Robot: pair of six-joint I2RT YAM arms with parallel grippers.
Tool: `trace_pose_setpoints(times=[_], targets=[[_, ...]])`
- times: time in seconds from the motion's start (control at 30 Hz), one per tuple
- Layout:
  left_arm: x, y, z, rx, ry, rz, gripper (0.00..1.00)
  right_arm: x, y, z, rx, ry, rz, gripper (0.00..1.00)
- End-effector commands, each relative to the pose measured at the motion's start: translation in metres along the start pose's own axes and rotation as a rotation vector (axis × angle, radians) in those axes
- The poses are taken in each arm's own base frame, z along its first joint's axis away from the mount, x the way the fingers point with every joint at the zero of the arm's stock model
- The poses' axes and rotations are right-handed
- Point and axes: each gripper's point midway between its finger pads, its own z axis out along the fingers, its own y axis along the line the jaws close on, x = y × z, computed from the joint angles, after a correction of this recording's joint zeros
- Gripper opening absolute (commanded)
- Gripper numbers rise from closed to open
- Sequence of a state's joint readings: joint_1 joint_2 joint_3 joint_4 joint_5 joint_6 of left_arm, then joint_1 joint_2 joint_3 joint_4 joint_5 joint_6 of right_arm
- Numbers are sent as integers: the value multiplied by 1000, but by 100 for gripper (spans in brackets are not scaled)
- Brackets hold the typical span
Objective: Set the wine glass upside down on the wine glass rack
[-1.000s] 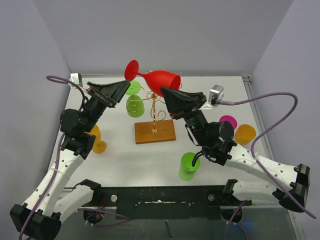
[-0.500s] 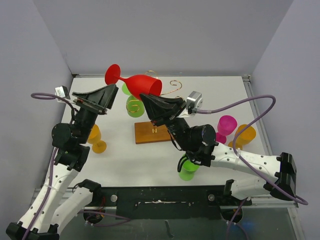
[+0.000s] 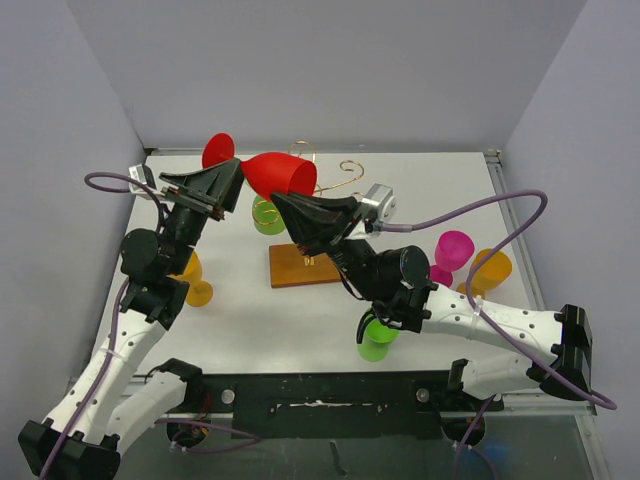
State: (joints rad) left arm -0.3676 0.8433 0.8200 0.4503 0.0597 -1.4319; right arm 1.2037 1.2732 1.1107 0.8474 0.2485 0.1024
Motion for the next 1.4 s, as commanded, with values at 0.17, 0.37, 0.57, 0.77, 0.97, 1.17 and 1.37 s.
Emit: trace_pose_setpoints(times=[0.17, 0.37, 0.57, 0.77, 0.97, 1.17, 1.37], targets=[[-6, -40, -1, 122, -25, -38, 49, -27, 20, 3, -105, -54, -33, 0], [-5, -41, -1, 133, -17, -71, 32, -18, 23, 2, -129, -30, -54, 0], [-1, -44, -1, 150, 8, -95, 23, -11, 24, 0, -143, -7, -77, 0], [-3, -49, 0, 164, 1, -73, 11, -8, 24, -3, -148, 8, -81, 0], [-6, -54, -3, 177, -16, -54, 0, -9, 23, -8, -145, 28, -60, 7], [-10, -63, -8, 190, -39, -17, 0, -7, 20, -16, -121, 77, -10, 14], [-13, -70, -11, 218, -57, 15, 0, -6, 20, -24, -112, 119, 58, 29]])
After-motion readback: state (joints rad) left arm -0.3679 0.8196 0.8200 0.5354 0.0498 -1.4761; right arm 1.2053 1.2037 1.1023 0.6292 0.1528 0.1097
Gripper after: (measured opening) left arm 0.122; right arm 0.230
